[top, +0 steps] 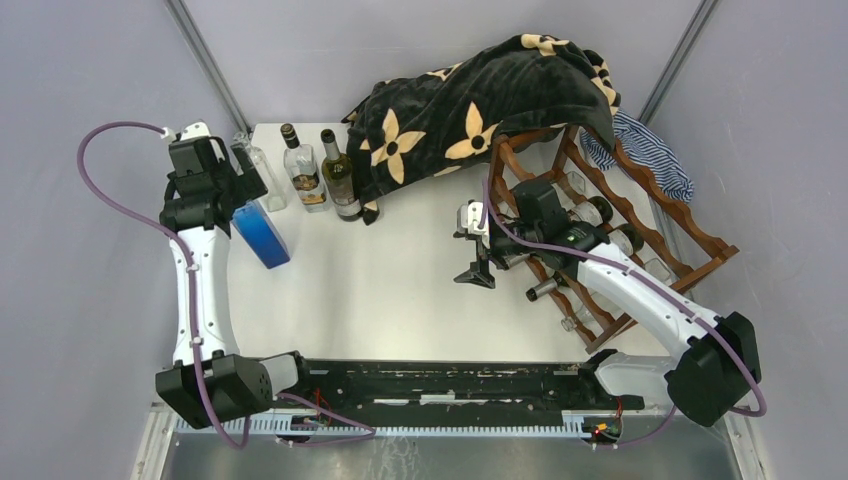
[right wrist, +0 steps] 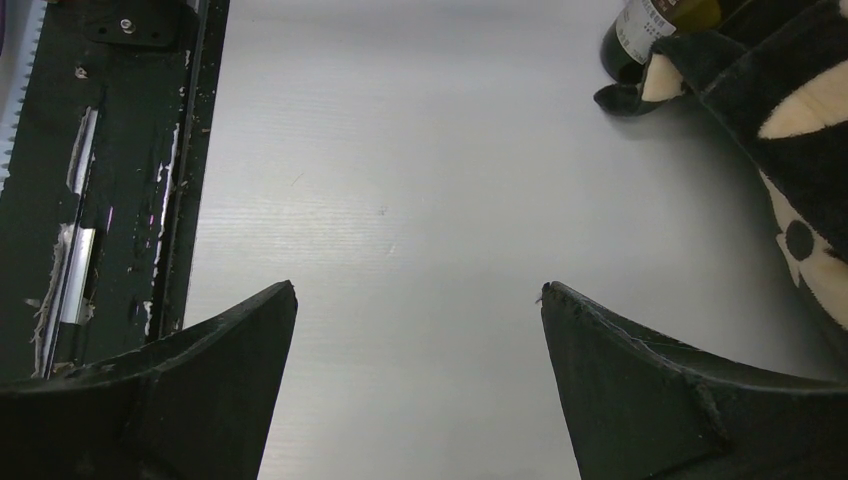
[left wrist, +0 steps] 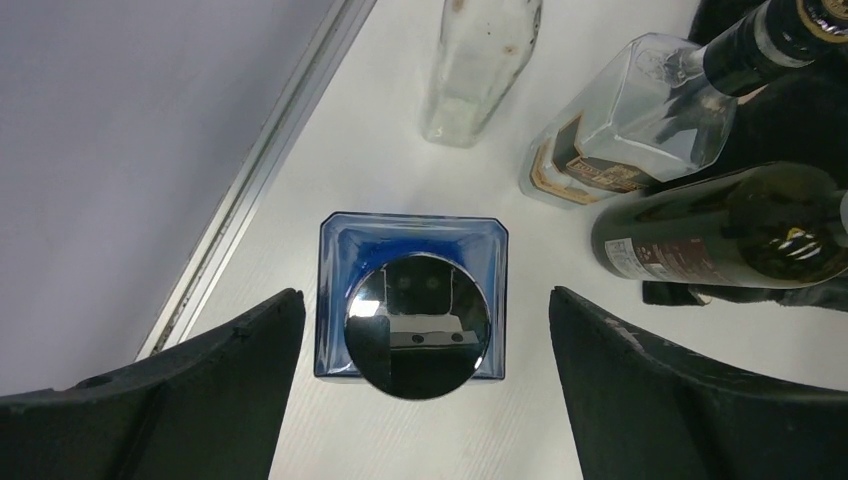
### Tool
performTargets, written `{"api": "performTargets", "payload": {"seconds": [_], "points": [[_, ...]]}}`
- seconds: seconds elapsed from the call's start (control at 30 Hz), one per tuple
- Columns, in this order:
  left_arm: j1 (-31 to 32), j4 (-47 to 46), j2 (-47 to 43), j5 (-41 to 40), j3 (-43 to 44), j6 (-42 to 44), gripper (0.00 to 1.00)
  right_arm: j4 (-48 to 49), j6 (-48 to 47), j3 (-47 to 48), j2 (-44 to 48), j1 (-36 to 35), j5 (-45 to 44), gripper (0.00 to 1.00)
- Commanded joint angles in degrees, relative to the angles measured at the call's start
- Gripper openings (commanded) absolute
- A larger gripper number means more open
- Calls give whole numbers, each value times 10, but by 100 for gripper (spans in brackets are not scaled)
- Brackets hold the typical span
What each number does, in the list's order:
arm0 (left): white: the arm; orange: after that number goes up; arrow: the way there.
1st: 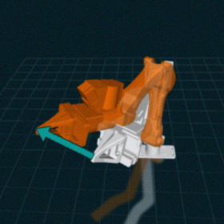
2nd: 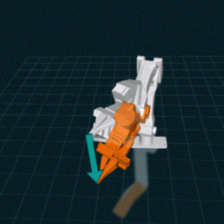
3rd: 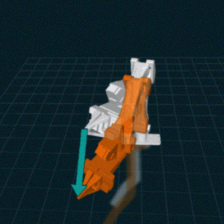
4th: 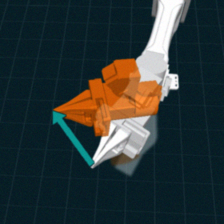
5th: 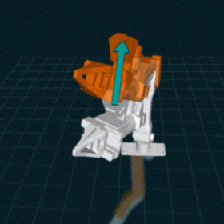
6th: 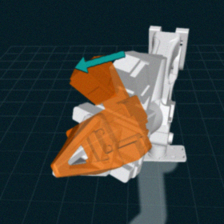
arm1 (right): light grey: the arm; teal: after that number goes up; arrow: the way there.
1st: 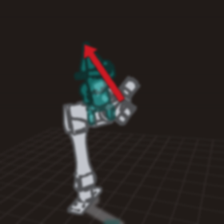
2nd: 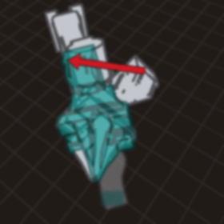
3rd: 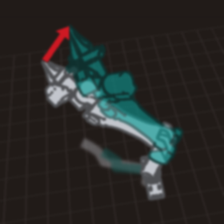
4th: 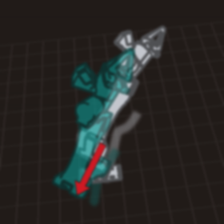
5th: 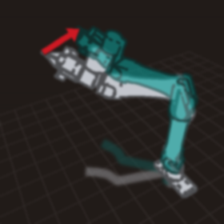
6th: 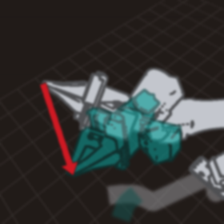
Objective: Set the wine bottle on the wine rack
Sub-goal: Pick up the wine bottle from the center of the board.
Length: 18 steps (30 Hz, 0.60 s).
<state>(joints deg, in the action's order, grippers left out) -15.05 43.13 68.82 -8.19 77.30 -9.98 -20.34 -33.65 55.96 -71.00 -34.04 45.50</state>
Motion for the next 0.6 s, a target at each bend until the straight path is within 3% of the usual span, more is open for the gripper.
{"api": "performTargets", "payload": {"seconds": [0.0, 0.3, 0.33, 0.4, 0.43, 0.5, 0.57], "points": [[-7, -44, 14, 19, -21, 1, 94, 27, 7, -9, -1, -2, 17, 98], [-9, -53, 28, 12, -28, 6, 73, 26, 4, -11, -11, -2, 19, 98], [-9, -53, 29, 15, -28, 8, 65, 26, 3, -11, -11, -3, 18, 98], [-9, -51, 29, 17, -25, 11, 32, 25, 2, -12, -11, -2, 17, 98], [-9, -51, 26, 20, -24, 12, 22, 24, 2, -11, -11, -2, 17, 98], [-9, -47, 15, 37, -20, 17, 9, 24, 2, -11, -13, -2, 18, 98], [-9, -41, -2, 65, -15, 18, 2, 22, 0, -11, -14, -2, 23, 98]]}}
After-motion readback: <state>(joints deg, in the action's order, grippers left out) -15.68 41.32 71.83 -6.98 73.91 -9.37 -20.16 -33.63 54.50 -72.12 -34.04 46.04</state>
